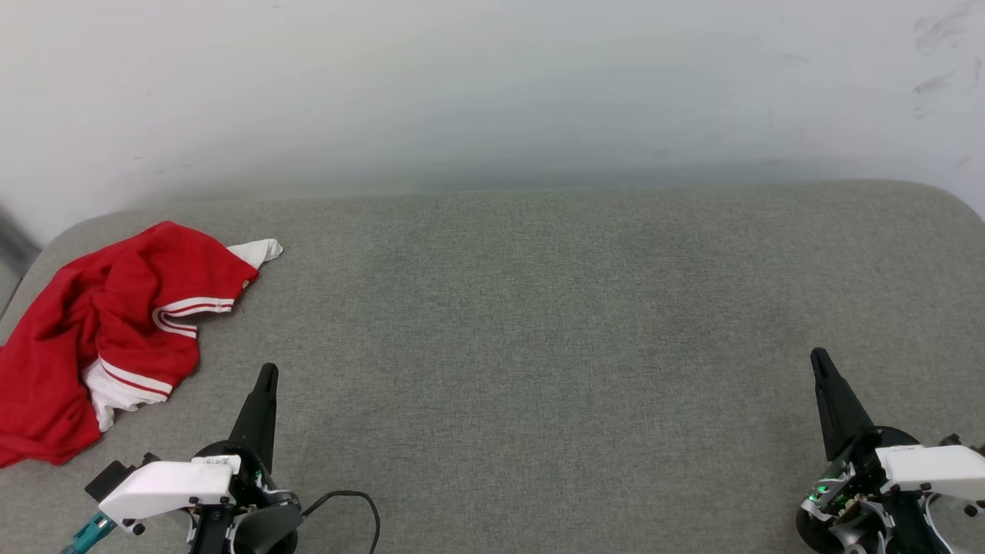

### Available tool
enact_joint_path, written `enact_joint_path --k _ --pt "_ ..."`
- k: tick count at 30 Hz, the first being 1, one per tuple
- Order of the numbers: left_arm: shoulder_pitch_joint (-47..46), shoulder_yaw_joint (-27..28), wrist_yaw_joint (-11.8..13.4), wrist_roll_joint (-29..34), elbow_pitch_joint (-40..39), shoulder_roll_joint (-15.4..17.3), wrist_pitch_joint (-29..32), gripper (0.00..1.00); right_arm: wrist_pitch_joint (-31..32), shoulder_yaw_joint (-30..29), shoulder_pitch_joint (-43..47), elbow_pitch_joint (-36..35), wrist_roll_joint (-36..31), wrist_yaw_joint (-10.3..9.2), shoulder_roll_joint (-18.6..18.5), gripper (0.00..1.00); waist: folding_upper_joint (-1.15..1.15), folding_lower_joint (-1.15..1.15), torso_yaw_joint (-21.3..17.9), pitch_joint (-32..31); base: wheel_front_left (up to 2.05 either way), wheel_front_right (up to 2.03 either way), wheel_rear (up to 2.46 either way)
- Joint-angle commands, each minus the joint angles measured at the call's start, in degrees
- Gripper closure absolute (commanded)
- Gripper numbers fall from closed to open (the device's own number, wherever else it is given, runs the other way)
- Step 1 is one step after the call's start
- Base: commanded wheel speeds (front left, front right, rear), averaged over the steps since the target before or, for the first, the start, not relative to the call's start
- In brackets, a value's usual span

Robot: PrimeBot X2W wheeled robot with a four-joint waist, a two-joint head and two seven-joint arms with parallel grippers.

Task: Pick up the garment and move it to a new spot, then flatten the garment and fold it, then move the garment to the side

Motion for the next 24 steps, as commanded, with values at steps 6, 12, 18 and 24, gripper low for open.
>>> enact_joint_path --k 6,12,18,24 --pt "-0.4 0.2 -0.2 0.1 0.0 -0.1 0.1 1.0 0.0 0.0 -0.6 0.0 -0.2 0.0 0.3 1.0 0.0 0.0 0.0 0.0 0.0 0.0 0.0" --pt "-0.4 0.2 -0.2 0.1 0.0 -0.1 0.1 1.0 0.0 0.0 -0.6 0.0 -0.2 0.0 0.3 1.0 0.0 0.0 0.0 0.0 0.0 0.0 0.0" --pt "-0.4 0.2 -0.2 0.1 0.0 -0.1 0.1 1.0 0.0 0.0 -0.6 0.0 -0.2 0.0 0.3 1.0 0.0 0.0 0.0 0.0 0.0 0.0 0.0" --pt "-0.4 0.2 -0.2 0.1 0.0 -0.1 0.1 1.0 0.0 0.0 -0.6 0.0 -0.2 0.0 0.3 1.0 0.0 0.0 0.0 0.0 0.0 0.0 0.0"
